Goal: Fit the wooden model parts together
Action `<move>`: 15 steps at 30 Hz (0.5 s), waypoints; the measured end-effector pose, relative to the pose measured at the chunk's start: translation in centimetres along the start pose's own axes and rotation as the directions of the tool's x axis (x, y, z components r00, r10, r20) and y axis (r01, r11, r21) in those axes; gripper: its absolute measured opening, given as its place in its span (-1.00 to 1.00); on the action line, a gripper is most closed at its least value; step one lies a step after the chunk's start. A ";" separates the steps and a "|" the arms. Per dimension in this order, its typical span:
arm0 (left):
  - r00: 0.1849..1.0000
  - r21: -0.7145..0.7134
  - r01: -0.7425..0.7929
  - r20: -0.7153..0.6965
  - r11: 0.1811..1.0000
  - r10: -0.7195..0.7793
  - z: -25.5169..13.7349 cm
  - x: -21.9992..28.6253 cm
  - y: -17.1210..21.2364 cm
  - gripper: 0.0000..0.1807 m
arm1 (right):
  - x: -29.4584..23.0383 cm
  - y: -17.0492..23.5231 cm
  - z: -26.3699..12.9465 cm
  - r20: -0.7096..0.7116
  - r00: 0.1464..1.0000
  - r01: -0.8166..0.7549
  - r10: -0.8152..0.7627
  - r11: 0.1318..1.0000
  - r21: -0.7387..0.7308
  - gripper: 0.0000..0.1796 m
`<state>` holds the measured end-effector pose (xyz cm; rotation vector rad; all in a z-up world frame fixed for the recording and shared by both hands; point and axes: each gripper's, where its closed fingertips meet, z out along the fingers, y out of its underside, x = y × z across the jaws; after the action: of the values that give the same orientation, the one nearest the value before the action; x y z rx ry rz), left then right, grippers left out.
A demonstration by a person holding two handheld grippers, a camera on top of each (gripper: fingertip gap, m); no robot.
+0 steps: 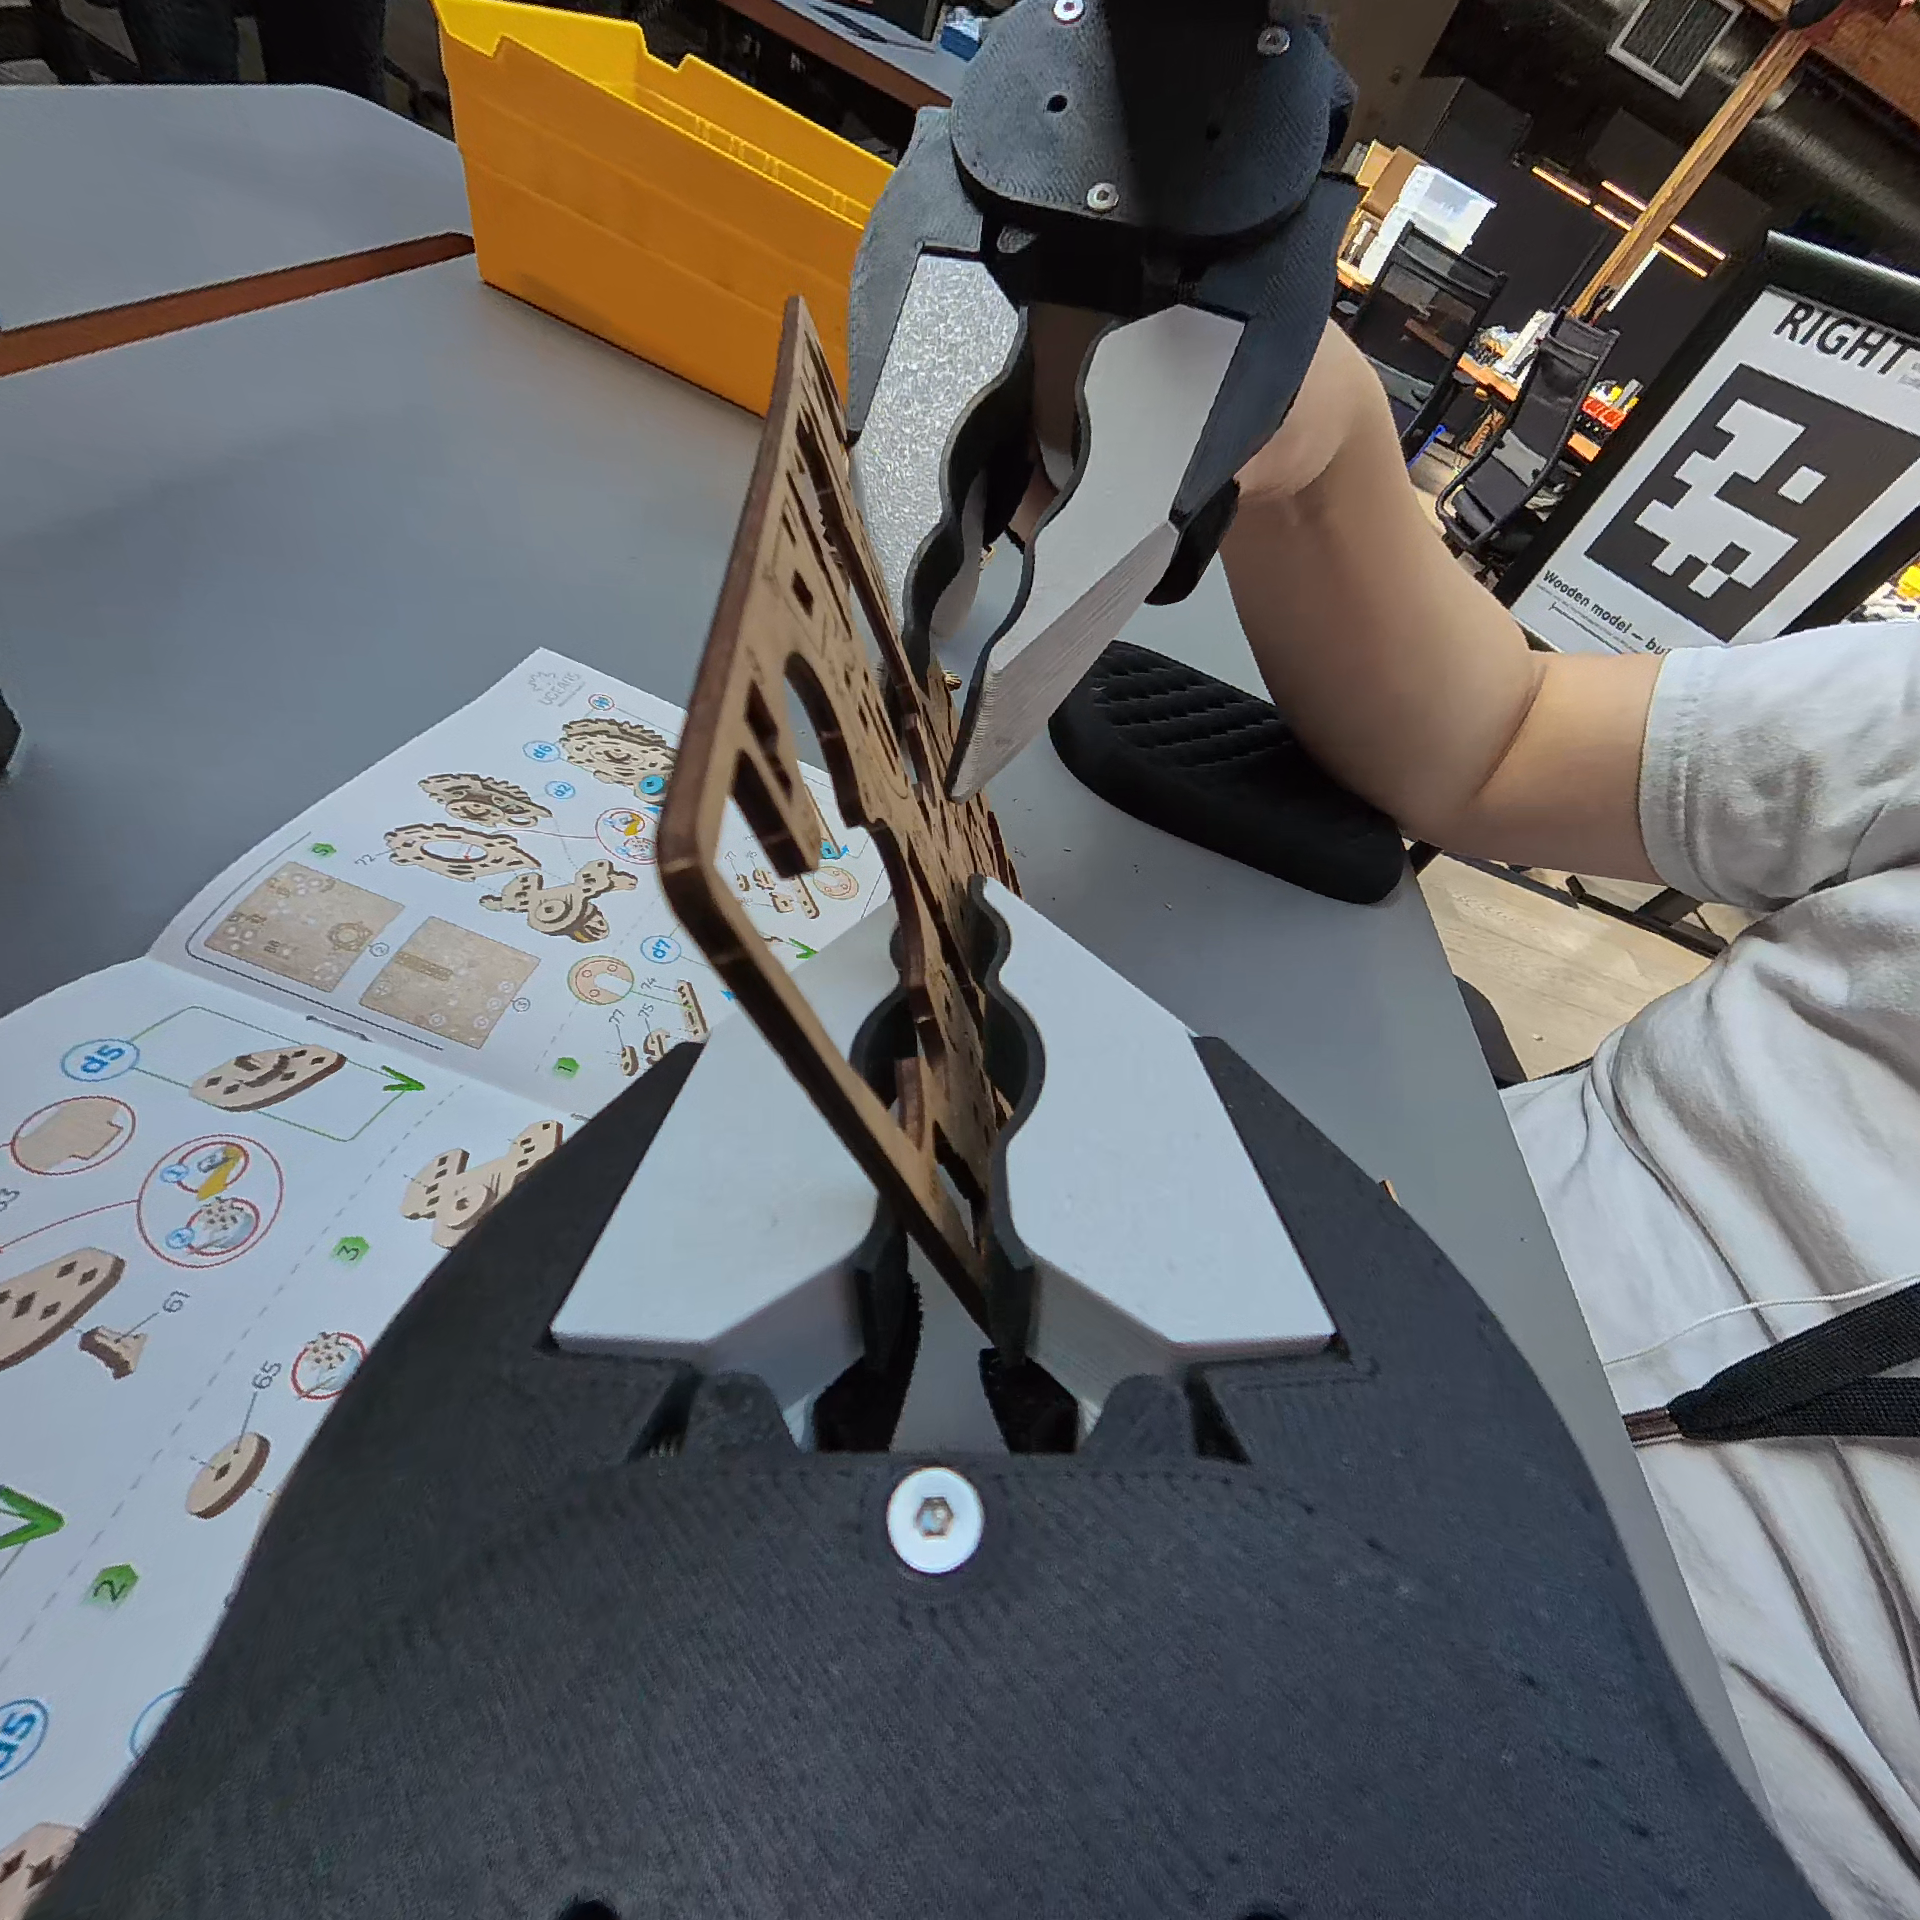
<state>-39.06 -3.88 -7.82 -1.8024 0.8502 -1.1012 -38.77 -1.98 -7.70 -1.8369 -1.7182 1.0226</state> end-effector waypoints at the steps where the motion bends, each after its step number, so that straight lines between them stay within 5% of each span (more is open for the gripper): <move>1: 1.000 0.000 0.002 0.003 1.000 -0.002 0.0 -0.1 0.0 -0.97 | 0.1 0.0 0.0 -0.010 1.000 0.003 -0.003 1.000 0.000 -0.88; 15: 0.999 0.000 0.019 0.034 1.000 -0.019 0.0 -0.4 -0.1 -0.98 | 0.4 -0.1 0.0 -0.054 0.999 0.004 -0.004 1.000 0.003 -0.90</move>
<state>-39.19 -3.52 -7.89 -1.8276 0.8141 -1.0800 -38.84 -1.56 -7.71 -1.8410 -1.6870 0.9644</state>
